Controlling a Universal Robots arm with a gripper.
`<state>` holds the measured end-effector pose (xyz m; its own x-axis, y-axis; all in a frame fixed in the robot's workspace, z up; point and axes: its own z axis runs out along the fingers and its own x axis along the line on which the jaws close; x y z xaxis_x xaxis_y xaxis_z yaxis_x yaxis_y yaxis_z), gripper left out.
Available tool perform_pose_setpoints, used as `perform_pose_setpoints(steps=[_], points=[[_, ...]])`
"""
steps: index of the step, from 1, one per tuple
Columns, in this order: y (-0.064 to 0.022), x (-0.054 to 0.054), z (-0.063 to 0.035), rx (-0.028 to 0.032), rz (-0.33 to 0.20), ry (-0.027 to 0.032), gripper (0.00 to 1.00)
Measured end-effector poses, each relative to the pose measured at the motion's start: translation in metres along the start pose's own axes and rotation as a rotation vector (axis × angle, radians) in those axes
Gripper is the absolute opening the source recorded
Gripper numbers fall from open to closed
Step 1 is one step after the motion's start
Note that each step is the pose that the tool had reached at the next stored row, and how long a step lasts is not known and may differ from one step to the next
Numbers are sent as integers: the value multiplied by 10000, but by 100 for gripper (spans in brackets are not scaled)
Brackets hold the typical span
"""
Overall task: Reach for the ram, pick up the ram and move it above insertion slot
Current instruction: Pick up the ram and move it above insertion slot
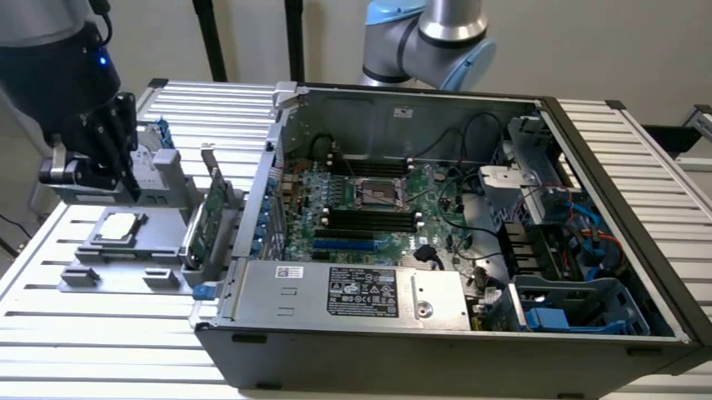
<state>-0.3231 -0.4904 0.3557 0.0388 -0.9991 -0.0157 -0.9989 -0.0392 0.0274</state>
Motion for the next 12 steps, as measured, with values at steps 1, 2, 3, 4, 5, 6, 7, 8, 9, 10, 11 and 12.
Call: perform_pose_setpoints(steps=[1, 2, 3, 4, 5, 6, 7, 8, 9, 10, 11, 12], points=[[-34, 1, -46, 1, -2, -9, 14], [-68, 1, -92, -1, -3, -16, 14], [-105, 2, -142, 0, -4, -26, 14], [-139, 2, -188, 0, -7, -35, 14], [-174, 3, -234, -1, -9, -41, 14], [-209, 4, -280, -1, -11, -50, 14], [-244, 5, -326, -1, -12, -58, 14], [-282, 6, -372, -2, -14, -65, 14], [-325, 6, -417, -1, -14, -72, 14], [-370, 7, -449, -1, -16, -79, 14], [-418, 9, -467, -1, -16, -85, 14], [-460, 11, -477, -2, -17, -88, 14]])
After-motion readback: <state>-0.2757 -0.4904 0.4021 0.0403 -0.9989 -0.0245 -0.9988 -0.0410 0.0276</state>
